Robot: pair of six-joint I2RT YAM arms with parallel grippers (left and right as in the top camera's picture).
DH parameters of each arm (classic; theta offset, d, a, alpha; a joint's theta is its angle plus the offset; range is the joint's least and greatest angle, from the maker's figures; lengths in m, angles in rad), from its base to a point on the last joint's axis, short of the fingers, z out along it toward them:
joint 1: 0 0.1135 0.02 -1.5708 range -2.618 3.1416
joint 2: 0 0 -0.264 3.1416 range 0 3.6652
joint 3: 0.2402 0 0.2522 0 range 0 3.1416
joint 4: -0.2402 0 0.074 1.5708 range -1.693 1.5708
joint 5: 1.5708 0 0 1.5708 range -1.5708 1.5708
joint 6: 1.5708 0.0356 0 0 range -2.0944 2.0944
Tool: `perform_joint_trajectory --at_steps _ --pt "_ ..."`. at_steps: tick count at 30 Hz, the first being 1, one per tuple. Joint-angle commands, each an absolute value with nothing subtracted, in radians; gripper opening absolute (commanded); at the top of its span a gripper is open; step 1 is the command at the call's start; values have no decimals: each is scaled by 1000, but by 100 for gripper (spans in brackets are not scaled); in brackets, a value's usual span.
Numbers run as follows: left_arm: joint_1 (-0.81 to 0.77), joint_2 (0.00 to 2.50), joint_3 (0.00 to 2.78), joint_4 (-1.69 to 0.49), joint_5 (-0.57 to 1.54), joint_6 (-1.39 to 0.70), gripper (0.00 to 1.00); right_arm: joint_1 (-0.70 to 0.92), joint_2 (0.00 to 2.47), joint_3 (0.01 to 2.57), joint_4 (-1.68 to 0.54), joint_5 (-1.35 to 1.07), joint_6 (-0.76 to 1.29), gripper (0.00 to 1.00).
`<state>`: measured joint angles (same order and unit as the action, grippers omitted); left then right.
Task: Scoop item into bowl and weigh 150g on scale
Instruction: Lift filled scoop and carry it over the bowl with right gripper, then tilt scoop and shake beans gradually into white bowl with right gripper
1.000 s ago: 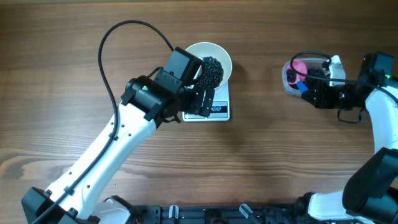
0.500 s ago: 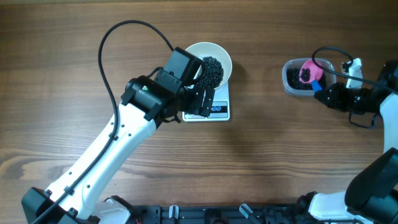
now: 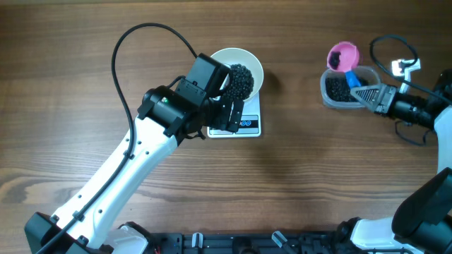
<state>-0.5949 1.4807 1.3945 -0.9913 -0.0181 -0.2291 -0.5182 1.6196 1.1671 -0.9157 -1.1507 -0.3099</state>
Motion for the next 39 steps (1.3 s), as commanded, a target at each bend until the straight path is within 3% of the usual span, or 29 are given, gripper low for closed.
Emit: perform_joint_trajectory --at_steps 1,7,11,19,29,39 --pt "-598 1467 1410 -992 -28 -216 100 -473 1626 1172 -892 -1296 -306 4" --pt "-598 1467 1410 -992 -27 -217 100 -270 1626 1172 -696 -1291 -166 4" --pt "-598 1467 1410 -992 -27 -216 100 -121 1626 1172 -495 -1164 3 4" --pt "-598 1467 1410 -992 -28 -216 100 87 1626 1172 -396 -848 0 4" --pt "-598 1467 1410 -992 -28 -217 100 188 1626 1172 -378 -646 -27 4" --pt "-598 1467 1410 -992 -28 -217 100 223 1627 1172 -381 -593 -90 4"
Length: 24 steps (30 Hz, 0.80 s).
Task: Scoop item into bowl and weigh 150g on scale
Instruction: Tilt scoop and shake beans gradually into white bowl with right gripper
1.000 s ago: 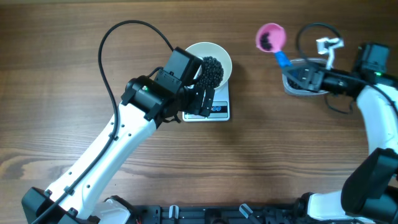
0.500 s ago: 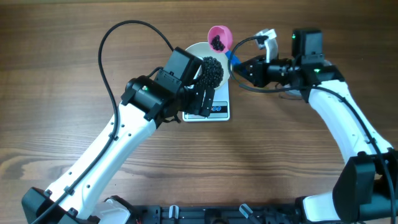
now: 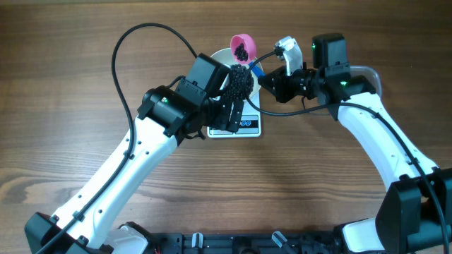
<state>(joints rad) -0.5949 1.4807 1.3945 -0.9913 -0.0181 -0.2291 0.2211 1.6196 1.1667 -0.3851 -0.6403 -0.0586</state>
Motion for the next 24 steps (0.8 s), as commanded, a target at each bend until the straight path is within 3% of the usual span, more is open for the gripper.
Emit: perform_joint_trajectory --at_steps 1,5,8,13,16,19,24 --pt "-598 1467 1410 -992 -27 -216 100 223 1627 1172 -382 -571 -89 4" --pt "-598 1467 1410 -992 -28 -216 100 226 1627 1172 -418 -675 -155 4" --pt "-598 1467 1410 -992 -28 -216 100 226 1627 1172 -406 -575 -154 4" --pt "-598 1467 1410 -992 -28 -217 100 226 1627 1172 -429 -667 -157 4" --pt "-598 1467 1410 -992 -28 -216 100 226 1627 1172 -425 -593 -154 4" --pt "-598 1467 1410 -992 -28 -216 100 226 1627 1172 -454 -691 -184 4" --pt "-598 1467 1410 -992 -28 -216 100 226 1627 1172 -440 -563 -180 4"
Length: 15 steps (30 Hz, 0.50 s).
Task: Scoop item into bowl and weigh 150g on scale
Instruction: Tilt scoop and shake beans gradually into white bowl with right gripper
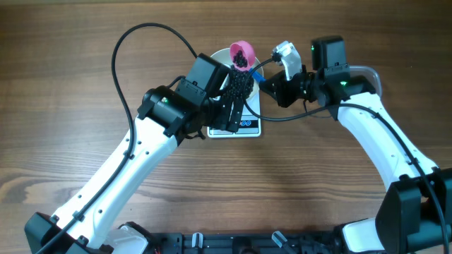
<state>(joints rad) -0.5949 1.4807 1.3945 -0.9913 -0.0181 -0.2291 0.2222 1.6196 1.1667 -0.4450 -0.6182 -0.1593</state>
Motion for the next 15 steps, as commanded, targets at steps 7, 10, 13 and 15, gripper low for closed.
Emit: perform_joint_trajectory --at_steps 7,10,13,15 --pt "-598 1467 1410 -992 -28 -217 100 226 1627 1172 -432 -610 -180 4" --pt "-598 1467 1410 -992 -28 -217 100 226 1627 1172 -445 -689 -184 4" --pt "-598 1467 1410 -992 -28 -217 100 226 1627 1172 -438 -559 -182 4" --pt "-598 1467 1410 -992 -28 -217 100 226 1627 1172 -443 -508 -183 4"
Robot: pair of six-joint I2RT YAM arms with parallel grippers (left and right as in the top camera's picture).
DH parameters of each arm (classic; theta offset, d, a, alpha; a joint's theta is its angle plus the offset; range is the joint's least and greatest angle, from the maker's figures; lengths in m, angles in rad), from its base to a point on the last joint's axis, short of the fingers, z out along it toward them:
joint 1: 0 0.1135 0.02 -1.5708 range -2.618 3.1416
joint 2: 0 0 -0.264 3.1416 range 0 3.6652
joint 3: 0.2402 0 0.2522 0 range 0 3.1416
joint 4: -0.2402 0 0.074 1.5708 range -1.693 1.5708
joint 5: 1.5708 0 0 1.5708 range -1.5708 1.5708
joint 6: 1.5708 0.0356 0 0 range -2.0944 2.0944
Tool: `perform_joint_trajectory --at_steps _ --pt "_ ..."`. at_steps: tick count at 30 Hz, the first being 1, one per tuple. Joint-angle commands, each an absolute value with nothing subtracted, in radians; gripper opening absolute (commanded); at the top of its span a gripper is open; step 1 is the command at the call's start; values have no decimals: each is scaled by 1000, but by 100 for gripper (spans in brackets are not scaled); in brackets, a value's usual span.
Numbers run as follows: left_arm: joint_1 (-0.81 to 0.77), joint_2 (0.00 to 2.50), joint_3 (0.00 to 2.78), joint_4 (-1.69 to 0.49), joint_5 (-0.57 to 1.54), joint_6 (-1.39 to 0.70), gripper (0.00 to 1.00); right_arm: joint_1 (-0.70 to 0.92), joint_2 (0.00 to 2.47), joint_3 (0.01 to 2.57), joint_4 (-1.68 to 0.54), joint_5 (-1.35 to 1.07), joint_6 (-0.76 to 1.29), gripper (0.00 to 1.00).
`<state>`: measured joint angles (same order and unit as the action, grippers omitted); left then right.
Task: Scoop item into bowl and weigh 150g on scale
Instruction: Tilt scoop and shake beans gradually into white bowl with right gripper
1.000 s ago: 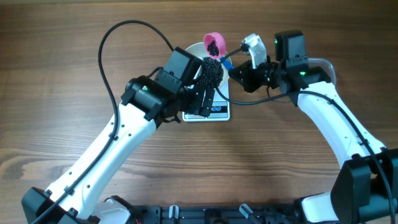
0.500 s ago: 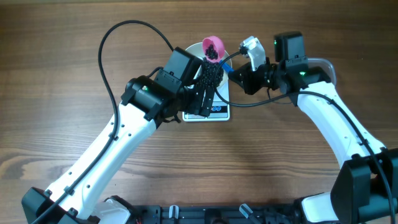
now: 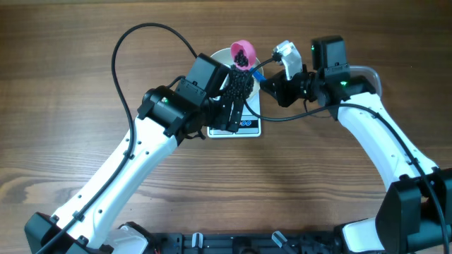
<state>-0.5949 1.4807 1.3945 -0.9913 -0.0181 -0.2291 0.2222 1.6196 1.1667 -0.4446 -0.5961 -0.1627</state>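
A white bowl (image 3: 224, 55) stands on the small scale (image 3: 247, 124) with a heap of black beads (image 3: 240, 83) in it. Over the bowl's far side hangs a pink scoop (image 3: 244, 51) with a blue handle and some beads still in its cup. My right gripper (image 3: 268, 80) is shut on that handle, just right of the bowl. At the bowl's near rim, over the scale, sits my left gripper (image 3: 233, 106). Its body hides how the fingers stand.
The clear container (image 3: 369, 71) that holds the bead supply lies at the right, mostly hidden under my right arm. My left arm's black cable (image 3: 141, 32) loops over the table behind the bowl. Bare wood lies in front of the scale.
At first my right gripper held the scoop at the bead container on the right. The bowl, with beads in it, stood on the scale with my left gripper beside it. Then the loaded scoop was over the bowl's far rim. It later hung slightly nearer the heap and stays there.
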Motion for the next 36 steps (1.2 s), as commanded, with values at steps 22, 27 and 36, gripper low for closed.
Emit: perform_joint_trajectory --at_steps 22,27,36 --pt "-598 1467 1410 -992 -28 -216 100 256 1627 1172 -464 -478 -249 4" --pt "-598 1467 1410 -992 -28 -217 100 260 1627 1172 -470 -461 -322 4" --pt "-598 1467 1410 -992 -27 -216 100 272 1627 1172 -442 -445 -337 4"
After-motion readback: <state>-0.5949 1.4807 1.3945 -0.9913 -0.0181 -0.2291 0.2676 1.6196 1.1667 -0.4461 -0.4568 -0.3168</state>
